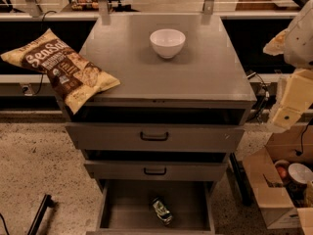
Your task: Pick green can from bottom drawer and place on counter
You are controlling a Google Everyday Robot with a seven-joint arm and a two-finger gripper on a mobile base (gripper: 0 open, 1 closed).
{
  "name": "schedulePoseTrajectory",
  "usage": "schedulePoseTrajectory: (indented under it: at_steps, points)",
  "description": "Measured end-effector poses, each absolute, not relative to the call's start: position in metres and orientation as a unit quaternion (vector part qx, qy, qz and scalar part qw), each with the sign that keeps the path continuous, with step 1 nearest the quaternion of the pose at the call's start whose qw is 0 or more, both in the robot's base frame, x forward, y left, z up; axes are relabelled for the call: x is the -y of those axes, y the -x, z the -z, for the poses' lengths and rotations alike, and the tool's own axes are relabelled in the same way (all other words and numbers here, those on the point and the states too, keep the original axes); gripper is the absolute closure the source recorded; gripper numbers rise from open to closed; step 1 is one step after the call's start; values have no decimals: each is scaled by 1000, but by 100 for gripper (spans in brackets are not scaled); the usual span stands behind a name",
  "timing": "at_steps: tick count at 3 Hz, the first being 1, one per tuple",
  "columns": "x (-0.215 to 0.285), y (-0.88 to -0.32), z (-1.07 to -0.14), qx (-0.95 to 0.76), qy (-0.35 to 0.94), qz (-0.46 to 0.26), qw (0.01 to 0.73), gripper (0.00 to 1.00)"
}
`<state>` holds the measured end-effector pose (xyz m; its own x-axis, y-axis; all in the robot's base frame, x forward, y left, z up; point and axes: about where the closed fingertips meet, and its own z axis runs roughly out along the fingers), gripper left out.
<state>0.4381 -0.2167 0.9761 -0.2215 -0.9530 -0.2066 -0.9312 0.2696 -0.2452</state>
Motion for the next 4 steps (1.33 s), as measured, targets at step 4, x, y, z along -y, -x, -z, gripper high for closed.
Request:
schedulePoseTrajectory:
  at_steps: [4]
  points:
    - [145, -407, -879, -782, 578, -75, 218, 0]
